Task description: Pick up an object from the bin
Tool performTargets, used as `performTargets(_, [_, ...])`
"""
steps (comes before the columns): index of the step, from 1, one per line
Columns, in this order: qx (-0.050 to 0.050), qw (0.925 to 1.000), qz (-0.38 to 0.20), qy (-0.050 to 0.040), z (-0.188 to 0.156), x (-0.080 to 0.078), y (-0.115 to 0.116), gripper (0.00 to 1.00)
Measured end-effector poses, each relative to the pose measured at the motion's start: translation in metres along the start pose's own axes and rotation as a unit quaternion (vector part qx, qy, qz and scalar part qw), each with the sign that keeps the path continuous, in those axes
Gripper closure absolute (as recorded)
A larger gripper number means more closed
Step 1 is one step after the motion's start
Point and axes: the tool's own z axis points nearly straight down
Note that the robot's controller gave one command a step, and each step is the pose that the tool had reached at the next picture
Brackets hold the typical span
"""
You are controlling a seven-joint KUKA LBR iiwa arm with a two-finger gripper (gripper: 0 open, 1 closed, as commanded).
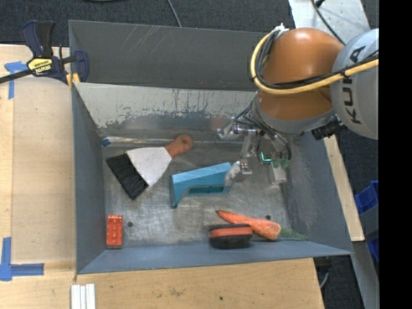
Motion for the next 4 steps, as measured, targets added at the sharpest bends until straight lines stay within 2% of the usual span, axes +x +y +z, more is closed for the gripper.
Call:
performTargets(1, [0.000,1.0000,0.000,-0.0043,-0.005,-0.001,0.000,0.00])
performTargets(2, [0.000,0.9996,-0.025,-0.0077,0.041,0.002,-0.001,0.00])
performTargets(3, [0.002,0.9845,-0.174,-0.0180,0.134,0.004,0.011,1.00])
performTargets(4, [0.002,0.9846,-0.174,-0.0180,0.134,0.004,0.011,1.00])
